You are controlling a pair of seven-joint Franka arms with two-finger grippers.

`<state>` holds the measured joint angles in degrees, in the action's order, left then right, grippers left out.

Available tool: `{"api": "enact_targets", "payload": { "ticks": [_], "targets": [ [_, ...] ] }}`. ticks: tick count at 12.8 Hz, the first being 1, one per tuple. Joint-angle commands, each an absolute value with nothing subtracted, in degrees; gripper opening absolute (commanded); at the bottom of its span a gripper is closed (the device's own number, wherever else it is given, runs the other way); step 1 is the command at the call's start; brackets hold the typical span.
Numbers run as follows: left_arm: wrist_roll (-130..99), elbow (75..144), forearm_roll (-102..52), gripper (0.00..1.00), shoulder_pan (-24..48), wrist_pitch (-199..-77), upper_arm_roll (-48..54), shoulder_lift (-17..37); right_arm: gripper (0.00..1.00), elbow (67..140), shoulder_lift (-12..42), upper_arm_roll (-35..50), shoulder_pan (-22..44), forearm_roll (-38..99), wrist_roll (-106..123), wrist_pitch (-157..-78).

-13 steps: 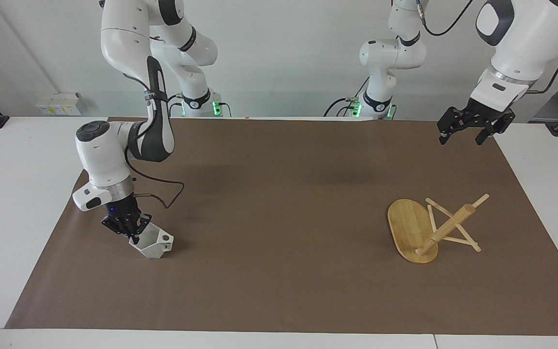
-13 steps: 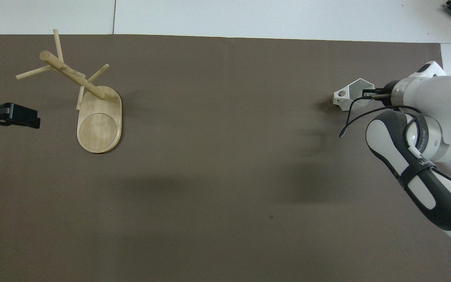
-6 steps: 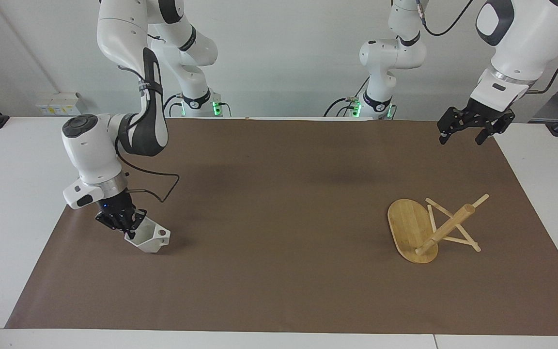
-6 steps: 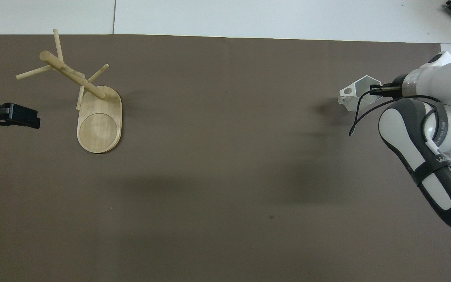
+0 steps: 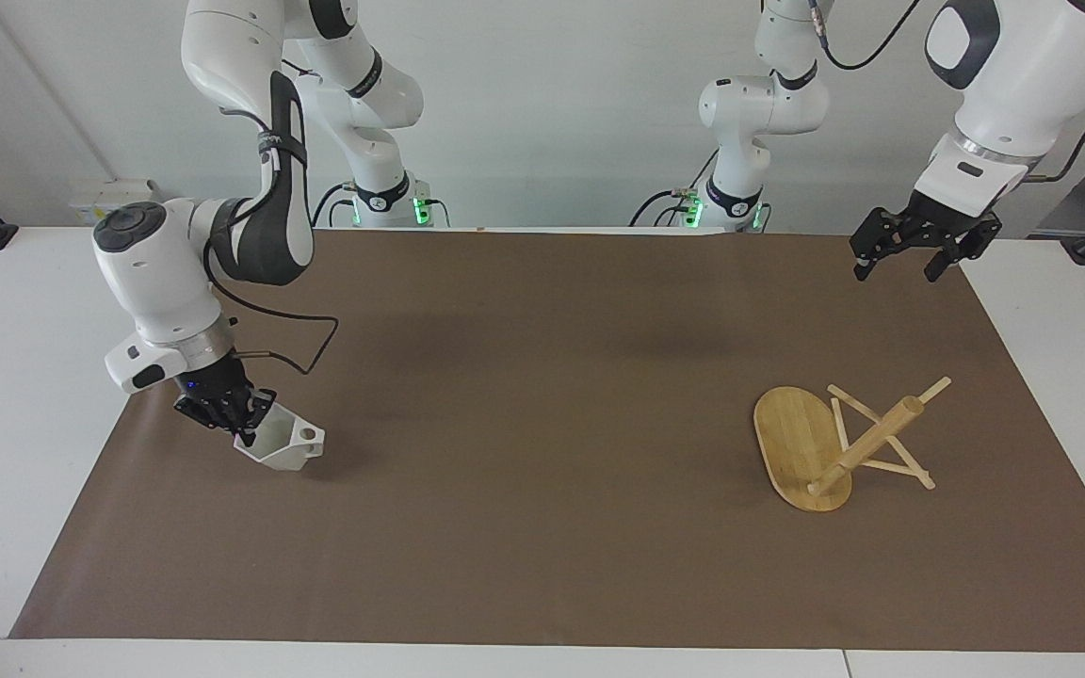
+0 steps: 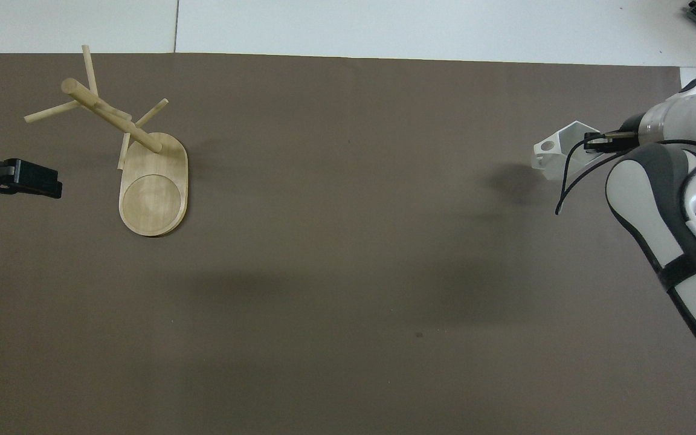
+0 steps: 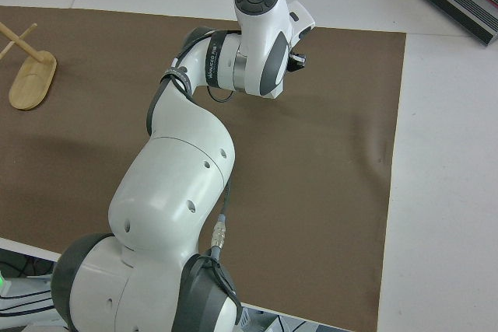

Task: Hang cup on rack
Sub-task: 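Lift the white cup with the right gripper and draw it back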

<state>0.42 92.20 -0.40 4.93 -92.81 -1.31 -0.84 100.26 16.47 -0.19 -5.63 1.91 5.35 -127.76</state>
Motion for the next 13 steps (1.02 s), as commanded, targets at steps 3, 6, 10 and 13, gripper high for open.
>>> {"api": "enact_targets", "payload": {
  "ticks": [3,6,10,13],
  "targets": [
    [0.0,93.34,-0.7,1.0,5.19,-92.46,-1.76,-2.11,0.0,95.99,13.1,-0.35,-6.24,1.58,5.8,-114.29],
    [0.0,93.34,-0.7,1.0,5.19,-92.46,-1.76,-2.11,0.0,94.83,10.29,-0.18,-6.33,1.58,5.8,-109.0],
    [-0.09,93.34,-0.7,1.0,5.19,-92.46,-1.76,-2.11,0.0,94.83,6.51,0.17,-6.24,1.58,5.71,-104.07],
    [0.0,93.34,-0.7,1.0,5.19,-92.46,-1.76,-2.11,0.0,94.66,4.75,0.44,-6.24,1.58,5.71,-101.26]
  ]
}}
